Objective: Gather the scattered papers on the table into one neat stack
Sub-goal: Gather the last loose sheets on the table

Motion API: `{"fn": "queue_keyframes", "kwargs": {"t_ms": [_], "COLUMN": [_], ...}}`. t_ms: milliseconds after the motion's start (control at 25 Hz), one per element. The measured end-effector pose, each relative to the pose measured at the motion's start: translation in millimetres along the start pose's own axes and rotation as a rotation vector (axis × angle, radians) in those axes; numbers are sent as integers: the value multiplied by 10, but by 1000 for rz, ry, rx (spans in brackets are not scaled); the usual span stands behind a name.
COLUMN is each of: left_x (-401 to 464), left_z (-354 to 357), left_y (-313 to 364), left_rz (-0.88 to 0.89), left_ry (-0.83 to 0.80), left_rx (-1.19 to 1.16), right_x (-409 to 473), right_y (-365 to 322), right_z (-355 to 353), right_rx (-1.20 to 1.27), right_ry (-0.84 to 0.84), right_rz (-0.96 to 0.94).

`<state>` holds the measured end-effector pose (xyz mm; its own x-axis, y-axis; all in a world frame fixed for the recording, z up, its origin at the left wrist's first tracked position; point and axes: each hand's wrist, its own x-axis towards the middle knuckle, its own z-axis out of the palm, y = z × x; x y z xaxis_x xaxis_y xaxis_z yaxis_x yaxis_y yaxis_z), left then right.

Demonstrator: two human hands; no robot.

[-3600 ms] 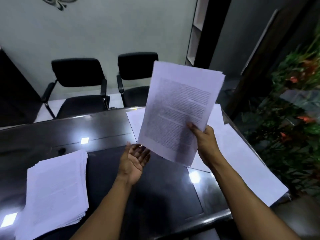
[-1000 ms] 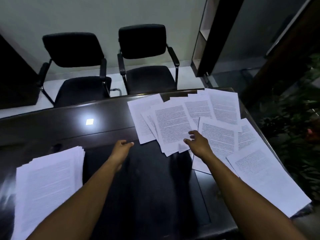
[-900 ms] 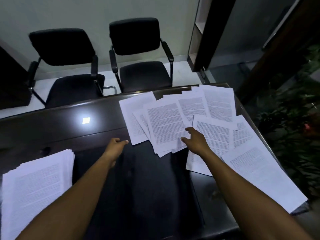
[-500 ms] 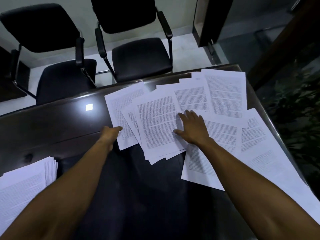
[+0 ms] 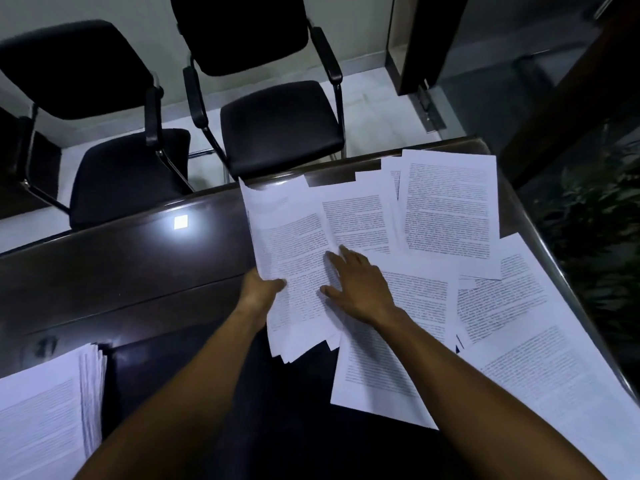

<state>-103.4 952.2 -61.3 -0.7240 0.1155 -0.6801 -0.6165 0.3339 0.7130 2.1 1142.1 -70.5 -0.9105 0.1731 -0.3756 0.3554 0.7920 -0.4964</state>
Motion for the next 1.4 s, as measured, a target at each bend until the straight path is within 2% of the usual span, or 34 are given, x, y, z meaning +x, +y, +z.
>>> {"fn": "queue_keyframes", "kwargs": {"t_ms": [80, 120, 160, 240, 280, 360, 440, 560, 640, 760, 880, 1040, 1160, 1240, 1320, 1400], "left_x": [-87, -115, -154, -217, -238, -243, -233, -206, -193, -145, -111, -68, -49, -65, -134, -226], "left_z": [-69, -124, -176, -236, -237, -192, -90, 72, 131, 147, 146, 195, 112, -14, -148, -268], "left_y": [-158, -231, -284, -352, -366, -357, -304, -226, -197, -198, -135, -57, -120, -166, -155, -114], "left_rz": [-45, -67, -81, -88, -89, -90, -84, -58, -62, -90, -148, -179, -158, -112, -62, -38], "left_ry": [-19, -23, -30, -47, -61, -102, -143, -192, -221, -306, -352, -328, -285, -303, -357, -409], "left_rx": [-39, -57, -64, -76, -87, -103, -97, -69, -35, -14, -87, -141, -157, -188, -210, -221], "right_x": [-22, -36, -54, -120, -176, -294, -410, -446, -364, -203, -82, 48, 85, 75, 24, 1], "right_y": [48, 105, 179, 354, 444, 578, 635, 653, 672, 727, 688, 510, 384, 315, 209, 95], "right_z": [-69, -105, -143, -228, -271, -313, -293, -332, -410, -526, -510, -359, -360, -409, -485, -548], "right_rx": [200, 247, 219, 68, 15, -27, -48, -23, 84, 305, 354, 334, 360, 508, 810, 1010], "right_ry": [39, 125, 250, 444, 444, 325, 256, 309, 338, 313, 258, 143, 129, 138, 97, 69], "right_rz": [-59, -67, -42, 158, 295, 495, 546, 533, 519, 473, 415, 271, 208, 195, 211, 151]}}
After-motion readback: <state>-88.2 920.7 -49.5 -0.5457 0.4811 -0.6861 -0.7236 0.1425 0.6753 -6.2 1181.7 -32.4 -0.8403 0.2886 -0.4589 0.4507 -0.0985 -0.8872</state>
